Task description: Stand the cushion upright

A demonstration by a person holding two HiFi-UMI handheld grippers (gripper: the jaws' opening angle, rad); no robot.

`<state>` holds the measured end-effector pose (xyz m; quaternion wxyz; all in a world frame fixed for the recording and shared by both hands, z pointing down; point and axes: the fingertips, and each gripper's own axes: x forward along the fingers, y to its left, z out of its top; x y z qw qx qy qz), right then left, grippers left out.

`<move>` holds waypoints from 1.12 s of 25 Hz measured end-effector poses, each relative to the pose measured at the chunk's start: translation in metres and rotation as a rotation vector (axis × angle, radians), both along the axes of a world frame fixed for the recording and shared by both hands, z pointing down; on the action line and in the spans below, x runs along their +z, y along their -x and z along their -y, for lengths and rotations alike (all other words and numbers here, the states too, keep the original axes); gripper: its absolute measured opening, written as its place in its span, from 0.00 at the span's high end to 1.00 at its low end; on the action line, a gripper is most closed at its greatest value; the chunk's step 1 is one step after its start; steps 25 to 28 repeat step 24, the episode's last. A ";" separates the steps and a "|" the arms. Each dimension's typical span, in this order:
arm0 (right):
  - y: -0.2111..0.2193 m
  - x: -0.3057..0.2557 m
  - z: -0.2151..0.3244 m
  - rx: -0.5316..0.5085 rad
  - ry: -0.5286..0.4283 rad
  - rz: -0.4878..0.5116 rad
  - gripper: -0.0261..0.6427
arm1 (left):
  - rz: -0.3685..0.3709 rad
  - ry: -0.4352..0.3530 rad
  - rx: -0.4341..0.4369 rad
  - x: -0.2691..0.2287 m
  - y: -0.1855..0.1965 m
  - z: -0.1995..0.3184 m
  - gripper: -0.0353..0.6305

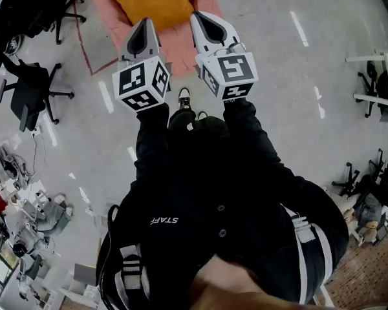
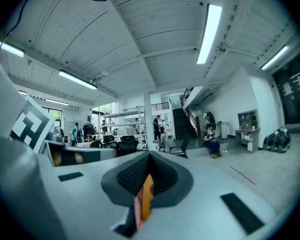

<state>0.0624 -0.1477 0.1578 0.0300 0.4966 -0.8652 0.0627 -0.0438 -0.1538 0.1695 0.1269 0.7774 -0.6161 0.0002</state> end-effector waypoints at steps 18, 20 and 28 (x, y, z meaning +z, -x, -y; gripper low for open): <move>-0.021 -0.018 -0.032 -0.008 -0.044 -0.001 0.94 | 0.034 -0.026 0.019 -0.016 -0.030 -0.032 0.95; -0.024 -0.022 -0.035 -0.009 -0.056 0.002 0.94 | 0.036 -0.033 0.013 -0.018 -0.032 -0.034 0.95; -0.033 -0.026 -0.040 -0.004 -0.070 0.000 0.94 | 0.035 -0.033 0.001 -0.017 -0.036 -0.041 0.95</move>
